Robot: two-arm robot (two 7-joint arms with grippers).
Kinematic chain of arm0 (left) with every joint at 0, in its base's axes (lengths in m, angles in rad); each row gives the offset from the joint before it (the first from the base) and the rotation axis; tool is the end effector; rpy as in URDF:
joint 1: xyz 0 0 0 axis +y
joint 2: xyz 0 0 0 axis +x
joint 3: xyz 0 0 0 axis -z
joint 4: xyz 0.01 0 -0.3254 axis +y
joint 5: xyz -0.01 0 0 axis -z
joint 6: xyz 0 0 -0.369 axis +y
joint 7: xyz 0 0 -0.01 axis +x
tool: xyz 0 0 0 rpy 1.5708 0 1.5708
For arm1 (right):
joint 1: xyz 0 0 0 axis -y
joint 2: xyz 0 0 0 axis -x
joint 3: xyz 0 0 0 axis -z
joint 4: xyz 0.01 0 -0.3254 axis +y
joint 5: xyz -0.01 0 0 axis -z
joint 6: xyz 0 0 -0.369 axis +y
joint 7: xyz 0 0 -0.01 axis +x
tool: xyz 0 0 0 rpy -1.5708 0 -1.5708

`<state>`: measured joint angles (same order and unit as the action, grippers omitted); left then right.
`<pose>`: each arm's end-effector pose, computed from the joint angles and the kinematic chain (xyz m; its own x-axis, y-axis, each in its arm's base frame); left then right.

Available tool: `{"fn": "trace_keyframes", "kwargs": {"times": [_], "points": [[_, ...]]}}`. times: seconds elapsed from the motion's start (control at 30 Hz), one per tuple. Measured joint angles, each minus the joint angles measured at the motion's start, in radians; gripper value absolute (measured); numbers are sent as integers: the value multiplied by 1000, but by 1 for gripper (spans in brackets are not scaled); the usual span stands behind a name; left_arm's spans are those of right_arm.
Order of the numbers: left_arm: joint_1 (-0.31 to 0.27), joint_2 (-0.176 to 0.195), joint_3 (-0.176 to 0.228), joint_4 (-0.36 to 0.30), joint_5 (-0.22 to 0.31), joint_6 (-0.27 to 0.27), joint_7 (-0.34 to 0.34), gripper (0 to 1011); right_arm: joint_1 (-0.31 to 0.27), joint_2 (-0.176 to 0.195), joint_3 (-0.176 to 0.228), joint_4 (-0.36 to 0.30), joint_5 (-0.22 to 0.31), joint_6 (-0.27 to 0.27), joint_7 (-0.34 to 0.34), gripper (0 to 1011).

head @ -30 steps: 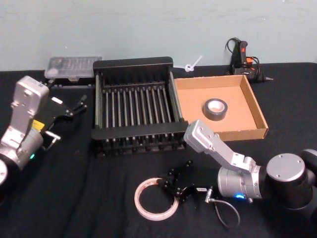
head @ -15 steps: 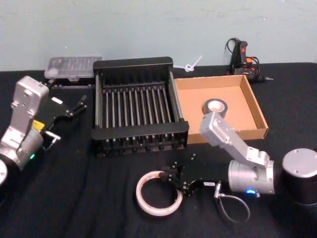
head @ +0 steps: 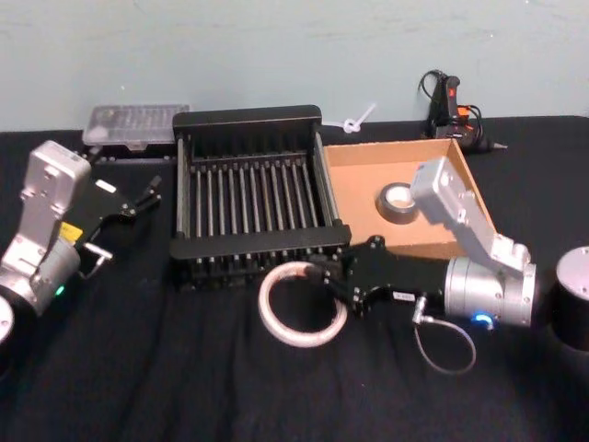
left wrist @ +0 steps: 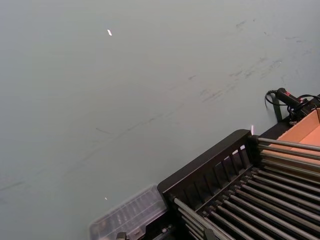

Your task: Pick up the white tape and place it into the black box , Pick up the silver tape and place it into the brown box.

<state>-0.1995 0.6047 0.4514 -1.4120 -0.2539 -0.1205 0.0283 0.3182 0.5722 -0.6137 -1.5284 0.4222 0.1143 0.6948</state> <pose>0.4207 0.0869 -0.3423 0.2923 0.8803 0.3737 -0.9553 0.2873 0.0703 0.4318 -0.0026 -0.2974 0.9226 -0.3821 0.0521 0.3805 0.8802 -0.2838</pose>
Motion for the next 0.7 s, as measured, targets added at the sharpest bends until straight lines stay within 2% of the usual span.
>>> {"fn": "trace_keyframes", "kwargs": {"times": [0.37, 0.53, 0.7], "points": [[0, 0, 0, 0, 0, 0, 0, 1001, 59, -46, 14, 56, 11, -10, -43, 96], [0, 0, 0, 0, 0, 0, 0, 1001, 92, -77, 18, 94, 10, -1, -68, 96], [0, 0, 0, 0, 0, 0, 0, 1001, 136, -122, 24, 146, 9, 16, -93, 96]]}}
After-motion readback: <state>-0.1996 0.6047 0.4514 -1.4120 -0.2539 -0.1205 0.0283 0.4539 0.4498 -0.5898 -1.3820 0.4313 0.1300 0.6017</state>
